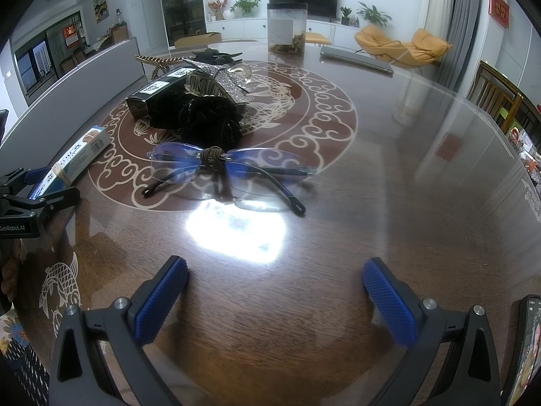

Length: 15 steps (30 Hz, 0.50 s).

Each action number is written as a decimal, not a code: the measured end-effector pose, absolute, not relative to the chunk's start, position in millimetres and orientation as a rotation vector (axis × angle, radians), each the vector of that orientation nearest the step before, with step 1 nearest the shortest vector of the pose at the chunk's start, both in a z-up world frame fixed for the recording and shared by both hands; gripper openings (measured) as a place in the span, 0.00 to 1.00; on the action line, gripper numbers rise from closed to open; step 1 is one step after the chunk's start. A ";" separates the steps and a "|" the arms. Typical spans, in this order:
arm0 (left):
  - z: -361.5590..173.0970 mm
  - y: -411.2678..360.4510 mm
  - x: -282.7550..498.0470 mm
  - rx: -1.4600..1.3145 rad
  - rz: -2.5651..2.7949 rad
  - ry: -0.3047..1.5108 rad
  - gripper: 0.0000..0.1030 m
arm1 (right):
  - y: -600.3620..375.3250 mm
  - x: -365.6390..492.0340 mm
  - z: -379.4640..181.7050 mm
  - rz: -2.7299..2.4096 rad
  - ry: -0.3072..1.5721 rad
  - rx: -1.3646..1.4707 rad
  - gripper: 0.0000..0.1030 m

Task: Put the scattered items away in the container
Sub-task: 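Grasp the blue-framed glasses with the right gripper while the left gripper holds the medicine box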

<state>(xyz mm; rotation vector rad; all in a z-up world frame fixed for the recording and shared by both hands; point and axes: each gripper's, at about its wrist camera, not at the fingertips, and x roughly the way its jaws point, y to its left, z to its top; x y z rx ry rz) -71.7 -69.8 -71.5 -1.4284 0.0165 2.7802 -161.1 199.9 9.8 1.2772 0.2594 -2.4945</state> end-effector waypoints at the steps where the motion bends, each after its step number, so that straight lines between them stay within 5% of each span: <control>1: -71.5 -69.8 -71.7 -1.428 2.780 0.016 1.00 | 199.9 -160.6 10.2 -2.486 0.267 1.275 1.00; 15: -71.6 -69.9 -71.9 -1.428 2.780 0.016 1.00 | 168.8 -215.9 17.0 -1.995 0.727 1.142 1.00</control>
